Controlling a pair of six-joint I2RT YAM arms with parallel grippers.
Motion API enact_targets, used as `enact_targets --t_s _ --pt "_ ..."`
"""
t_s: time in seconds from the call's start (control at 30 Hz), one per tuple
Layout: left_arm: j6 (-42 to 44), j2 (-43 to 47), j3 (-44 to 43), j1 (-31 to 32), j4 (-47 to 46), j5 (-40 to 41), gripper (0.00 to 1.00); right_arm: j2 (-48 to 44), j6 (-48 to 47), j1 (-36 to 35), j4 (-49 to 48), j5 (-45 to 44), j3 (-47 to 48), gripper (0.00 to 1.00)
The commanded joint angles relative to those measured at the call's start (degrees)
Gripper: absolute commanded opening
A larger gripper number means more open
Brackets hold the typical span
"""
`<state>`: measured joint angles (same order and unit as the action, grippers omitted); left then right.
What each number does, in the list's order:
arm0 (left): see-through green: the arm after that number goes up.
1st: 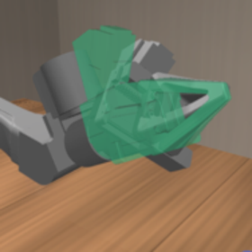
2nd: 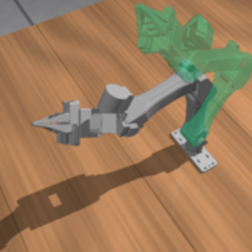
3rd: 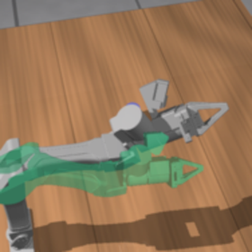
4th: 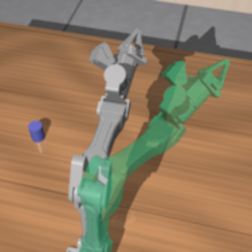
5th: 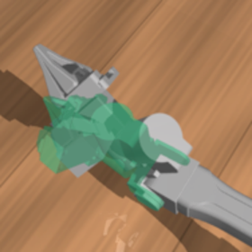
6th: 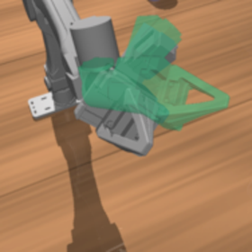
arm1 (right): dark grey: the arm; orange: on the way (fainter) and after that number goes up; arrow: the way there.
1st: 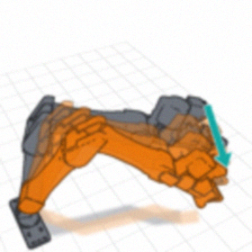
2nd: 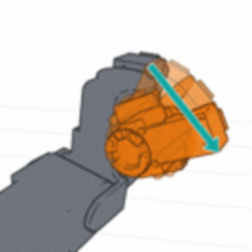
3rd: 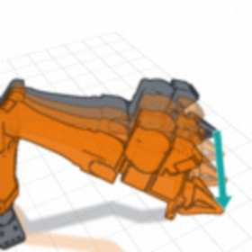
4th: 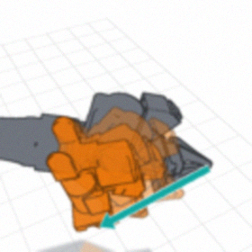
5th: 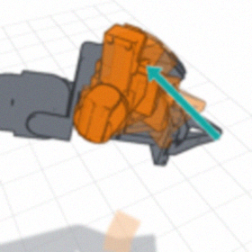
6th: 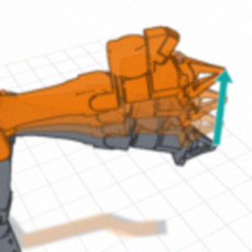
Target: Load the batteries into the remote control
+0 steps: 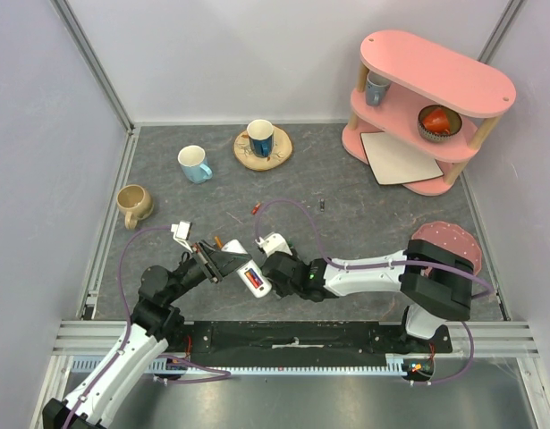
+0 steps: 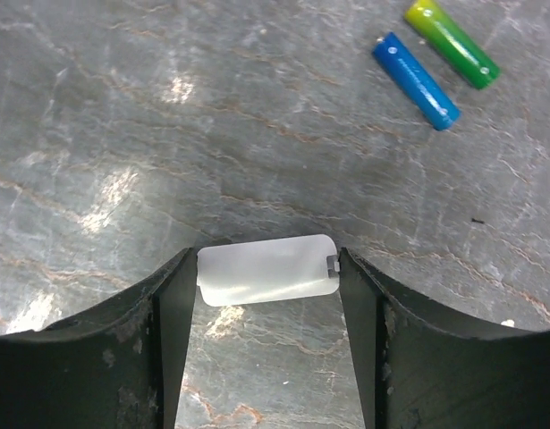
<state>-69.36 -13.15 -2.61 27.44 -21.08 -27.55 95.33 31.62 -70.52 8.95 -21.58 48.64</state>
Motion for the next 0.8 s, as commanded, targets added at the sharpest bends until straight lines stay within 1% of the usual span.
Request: enact_targets --t_s 0.0,0.1,0.2,0.3,0.33,0.4,0.47,0.63,0.73,0.77 --pt "0.2 0.0 0.6 -0.2 -1.8 -1.4 0.02 2.0 4.9 1.3 9.3 -7.9 -1.0 0.65" --pt "0.3 -0.4 0.4 -0.2 -1.8 -1.4 0.02 1.1 7.2 3.3 9.9 -8.7 -2.7 0.64" --pt "0.5 -0.8 0.2 -0.2 -1.8 -1.4 0.02 -0.8 9.9 6.9 9.8 -8.6 -5.2 0.63" --pt "0.6 -1.7 0.2 -0.2 -2.0 -1.2 0.02 -2.5 12.2 13.2 8.7 -7.5 -8.4 0.62" --pt "0.6 -2.3 0.3 -0.2 -2.4 -1.0 0.02 -2.9 12.9 14.3 8.4 -7.2 -8.7 0.63" --pt "0.5 -2.9 0.5 -0.2 -2.7 -0.6 0.02 -3.1 14.6 17.4 7.9 -7.0 -9.3 0.67" --pt "0.5 -3.9 0.6 -0.2 -3.5 0.2 0.02 -3.2 16.9 18.9 7.6 -6.9 -9.3 0.71" --pt "0.9 -6.9 0.1 -0.2 -5.1 2.1 0.02 -1.6 20.5 23.3 6.5 -7.6 -8.4 0.75" --pt "1.3 -9.1 -0.4 -0.2 -6.7 2.1 0.02 -0.4 21.3 25.2 5.8 -6.7 -7.3 0.83" --pt "1.3 -9.6 -0.2 -0.2 -7.0 2.1 0.02 -0.1 20.7 25.3 6.0 -6.2 -6.6 0.88"
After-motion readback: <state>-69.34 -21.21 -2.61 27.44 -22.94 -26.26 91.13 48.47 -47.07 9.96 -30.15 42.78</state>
